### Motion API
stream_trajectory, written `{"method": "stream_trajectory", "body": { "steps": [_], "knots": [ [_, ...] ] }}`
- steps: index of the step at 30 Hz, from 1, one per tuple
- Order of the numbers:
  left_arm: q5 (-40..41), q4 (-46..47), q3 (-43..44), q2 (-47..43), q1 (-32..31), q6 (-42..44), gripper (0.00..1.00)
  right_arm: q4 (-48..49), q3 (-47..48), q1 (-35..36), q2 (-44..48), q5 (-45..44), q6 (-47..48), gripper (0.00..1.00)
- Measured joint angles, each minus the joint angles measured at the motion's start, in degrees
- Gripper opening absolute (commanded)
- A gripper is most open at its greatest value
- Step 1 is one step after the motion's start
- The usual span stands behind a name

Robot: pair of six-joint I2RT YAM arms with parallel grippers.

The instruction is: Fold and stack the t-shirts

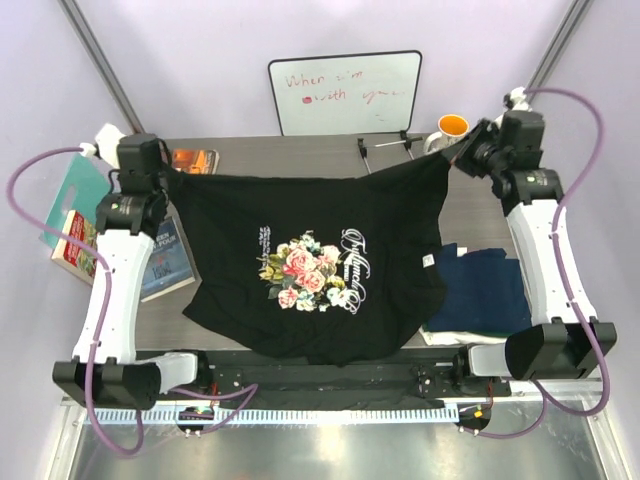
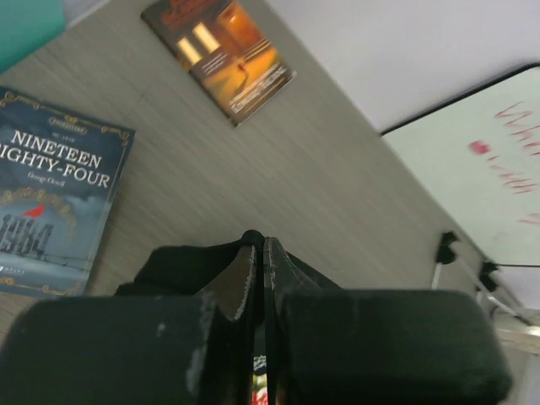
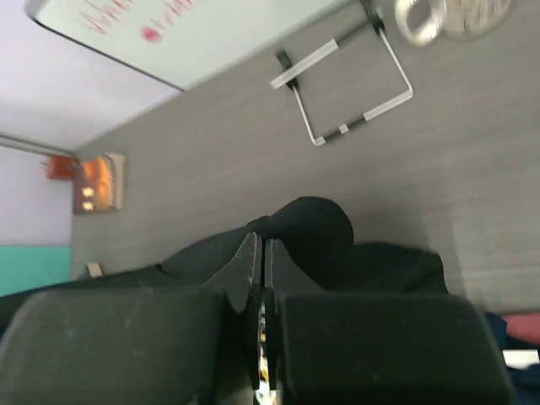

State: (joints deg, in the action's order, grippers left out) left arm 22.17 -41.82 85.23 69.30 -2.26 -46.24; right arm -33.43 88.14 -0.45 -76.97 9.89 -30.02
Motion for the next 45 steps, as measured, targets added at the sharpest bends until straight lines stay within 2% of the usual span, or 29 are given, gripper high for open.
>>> {"method": "stream_trajectory", "body": {
  "steps": [4,11,19,26,32,45],
  "knots": [
    [0.37,2.60,-3.54,3.67,0.00,1.53,0.00,3.67,-6.99,0.00,-1.46,0.35,0.20,0.01],
    [-0.35,10.27,-0.17,17.59,0.15,4.83,0.00,12.48,-6.60,-0.02,-11.76,0.66,1.51,0.01],
    [-3.45,13.03,7.96,37.27,1.53,6.29,0.00,16.20,2.45,0.00,-29.57,2.05,3.13,0.01],
    [-6.40,10.84,25.38,51.36,4.17,6.38,0.00,17.03,14.97,0.00,-41.31,3.15,3.23,0.01],
    [-8.33,10.05,32.20,56.98,5.22,6.19,0.00,17.77,22.10,0.00,-46.82,4.50,3.06,0.01],
    [-15.50,3.69,36.79,62.05,5.46,6.27,0.00,17.55,25.14,0.00,-51.39,11.17,1.16,0.01]
  ]
}}
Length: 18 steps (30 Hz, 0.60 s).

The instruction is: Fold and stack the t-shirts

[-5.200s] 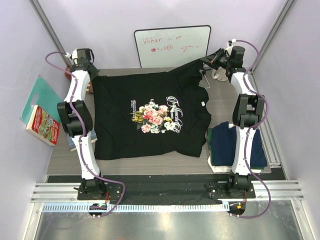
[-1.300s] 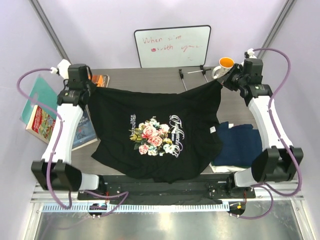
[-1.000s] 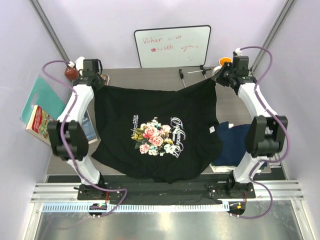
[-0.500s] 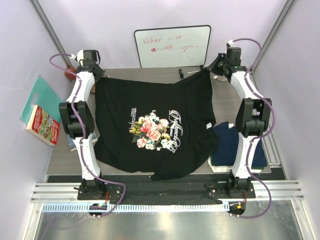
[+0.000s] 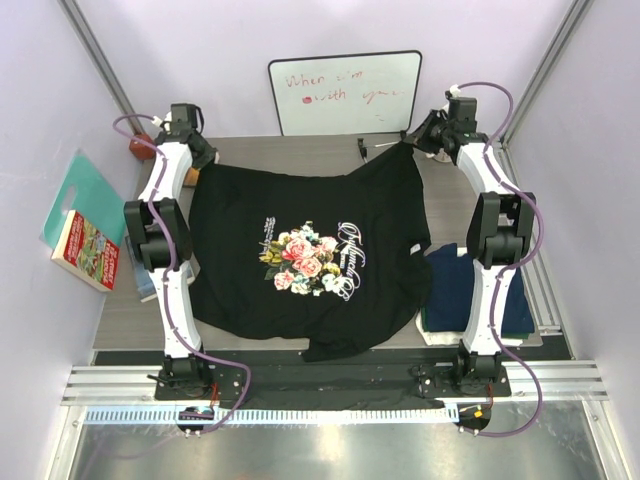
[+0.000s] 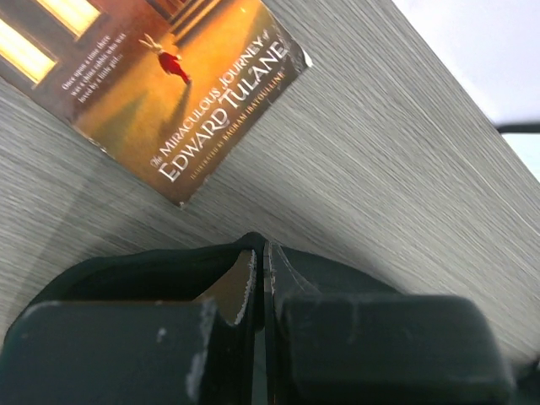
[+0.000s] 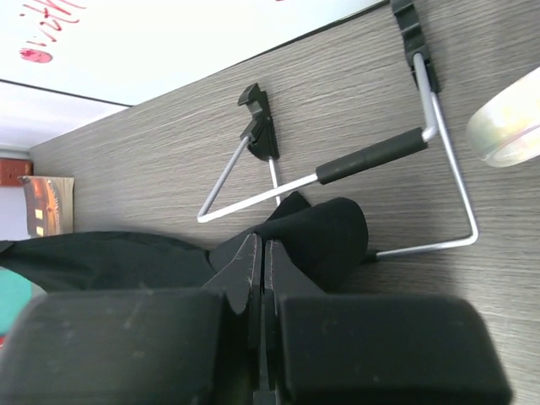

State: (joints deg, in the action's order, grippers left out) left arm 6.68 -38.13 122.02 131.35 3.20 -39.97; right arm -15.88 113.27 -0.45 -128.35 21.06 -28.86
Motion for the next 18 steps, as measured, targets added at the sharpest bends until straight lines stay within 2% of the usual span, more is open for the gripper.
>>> {"method": "stream_trajectory", "body": {
  "steps": [6,18],
  "knots": [
    [-1.95,-3.13,0.52,-0.02,0.07,0.31,0.00,-0.48,-3.76,0.00,2.80,2.16,0.04,0.01],
    [0.46,-16.41,-2.78,-3.06,0.52,2.56,0.00,-3.41,-21.53,0.04,19.21,5.35,0.61,0.01]
  ]
}}
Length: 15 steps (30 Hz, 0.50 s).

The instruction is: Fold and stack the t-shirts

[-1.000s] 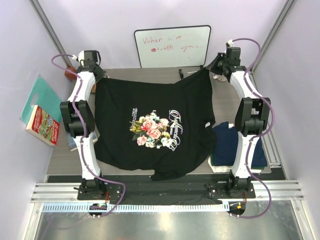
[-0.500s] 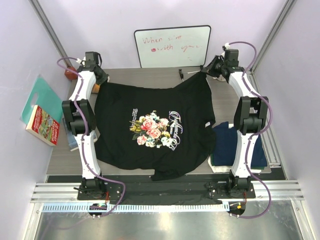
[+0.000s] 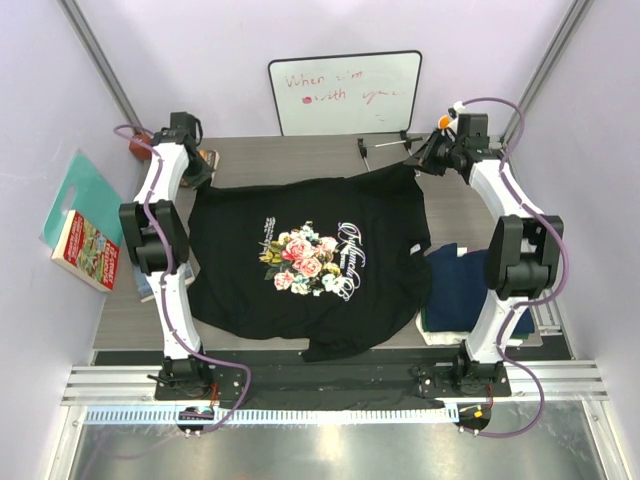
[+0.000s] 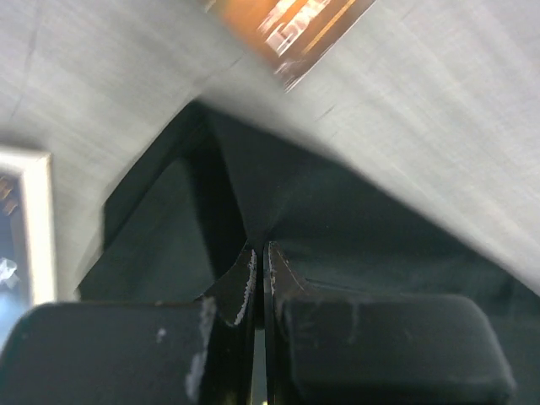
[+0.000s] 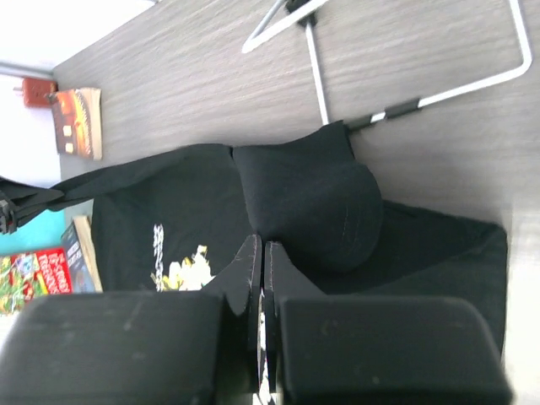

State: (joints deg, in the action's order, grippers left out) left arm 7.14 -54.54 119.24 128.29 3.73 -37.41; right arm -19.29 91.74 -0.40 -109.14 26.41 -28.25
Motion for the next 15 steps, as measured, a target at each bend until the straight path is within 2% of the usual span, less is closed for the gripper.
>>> {"method": "stream_trajectory", "body": {
  "steps": [15],
  "knots": [
    [5.90,-9.64,-1.57,-1.49,0.17,1.77,0.00,-8.28,-12.24,3.10,9.14,2.25,1.75,0.01]
  ]
}}
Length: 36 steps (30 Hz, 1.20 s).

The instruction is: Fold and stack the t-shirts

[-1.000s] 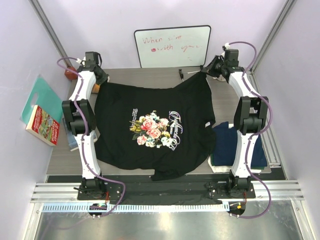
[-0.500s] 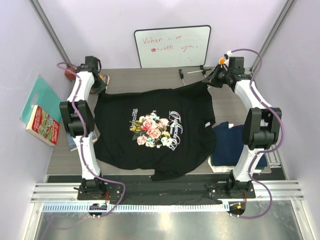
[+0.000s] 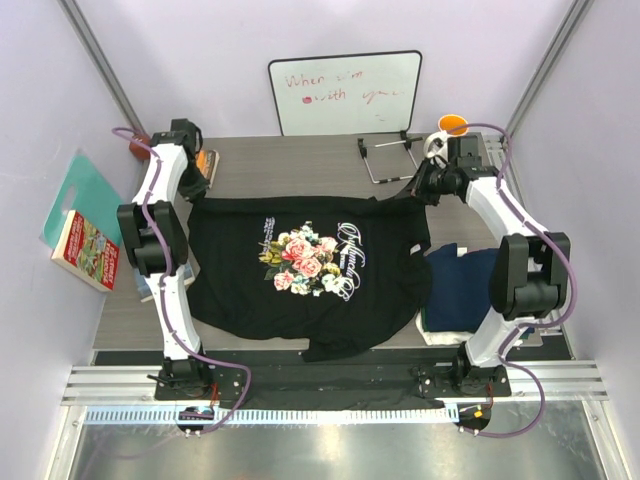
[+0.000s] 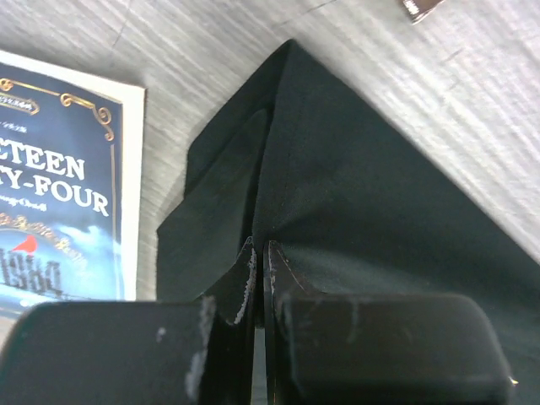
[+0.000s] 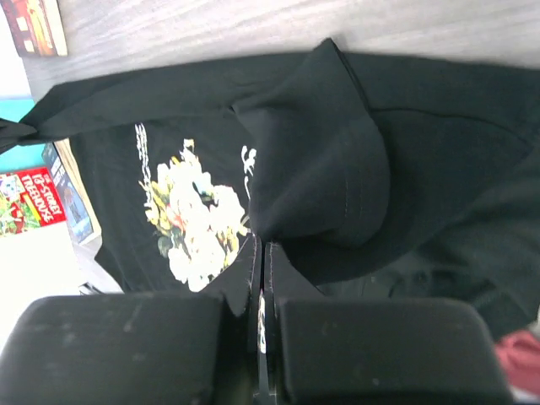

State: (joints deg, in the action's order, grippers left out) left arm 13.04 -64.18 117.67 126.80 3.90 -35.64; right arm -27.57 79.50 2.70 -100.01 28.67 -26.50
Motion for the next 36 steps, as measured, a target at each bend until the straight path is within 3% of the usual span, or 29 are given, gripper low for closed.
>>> {"method": "stream_trajectory", "body": {
  "steps": [14,29,36],
  "knots": [
    [1.75,-0.07,-5.14,-5.53,1.92,1.97,0.00,-4.20,-1.75,-1.68,8.79,-2.14,1.18,0.01],
    [1.51,-2.21,-3.63,-1.90,2.12,4.48,0.00,-9.66,-4.07,-1.95,6.56,-1.53,3.54,0.01],
    [1.38,-4.92,-1.86,0.79,2.14,4.92,0.06,-12.17,-3.72,-1.95,4.57,-1.90,4.24,0.01]
  ]
}}
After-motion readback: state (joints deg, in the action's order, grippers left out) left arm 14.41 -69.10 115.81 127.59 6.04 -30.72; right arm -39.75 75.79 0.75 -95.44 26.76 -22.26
